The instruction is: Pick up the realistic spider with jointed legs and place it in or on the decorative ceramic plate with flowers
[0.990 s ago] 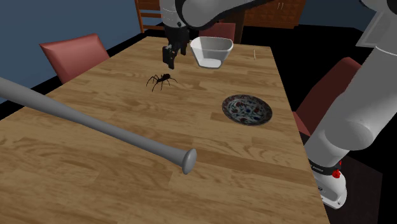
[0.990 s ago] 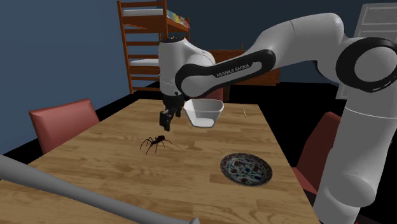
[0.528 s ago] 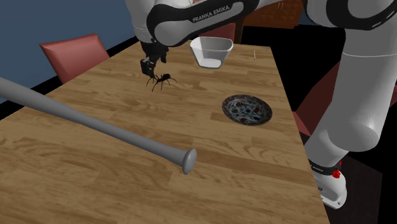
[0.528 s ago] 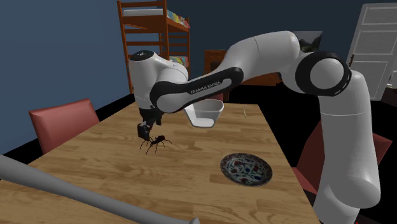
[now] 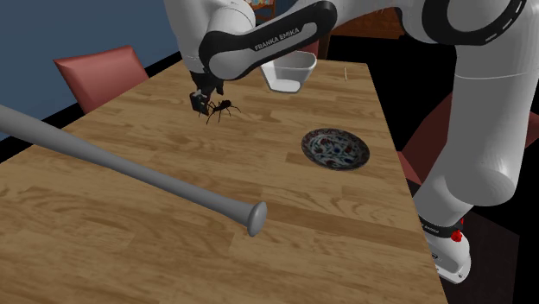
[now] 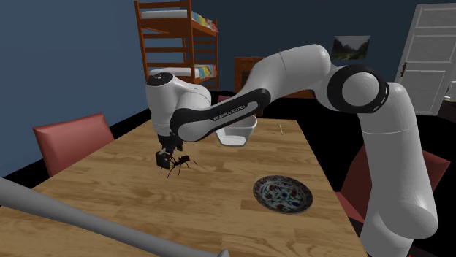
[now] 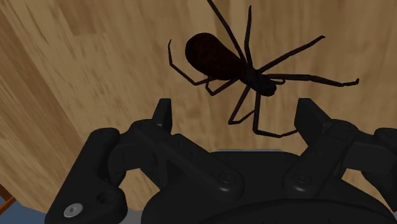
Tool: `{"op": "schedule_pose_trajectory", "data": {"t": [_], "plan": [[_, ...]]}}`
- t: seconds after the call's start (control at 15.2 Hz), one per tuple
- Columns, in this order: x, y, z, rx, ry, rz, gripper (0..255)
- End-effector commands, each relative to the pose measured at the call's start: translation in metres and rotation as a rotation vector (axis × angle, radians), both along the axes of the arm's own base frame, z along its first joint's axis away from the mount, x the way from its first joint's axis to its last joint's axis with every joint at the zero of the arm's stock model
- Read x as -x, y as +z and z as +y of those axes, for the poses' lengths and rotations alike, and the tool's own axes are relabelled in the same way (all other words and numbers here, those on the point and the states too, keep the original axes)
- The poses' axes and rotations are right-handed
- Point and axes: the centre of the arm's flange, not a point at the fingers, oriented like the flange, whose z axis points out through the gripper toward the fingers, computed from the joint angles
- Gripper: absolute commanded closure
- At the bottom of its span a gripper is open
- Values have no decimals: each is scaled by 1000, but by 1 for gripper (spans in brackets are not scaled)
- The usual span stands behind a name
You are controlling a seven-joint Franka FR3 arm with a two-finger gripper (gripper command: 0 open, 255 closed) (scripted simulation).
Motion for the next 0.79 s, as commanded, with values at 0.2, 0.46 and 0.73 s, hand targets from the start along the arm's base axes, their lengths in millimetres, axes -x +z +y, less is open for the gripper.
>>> {"op": "schedule_pose_trajectory", "data": {"t": [0.2, 0.46, 0.73], "plan": [[-2, -4, -1, 0, 0, 0, 0], [-2, -4, -1, 0, 0, 0, 255], [-2, -4, -1, 0, 0, 0, 255]]}}
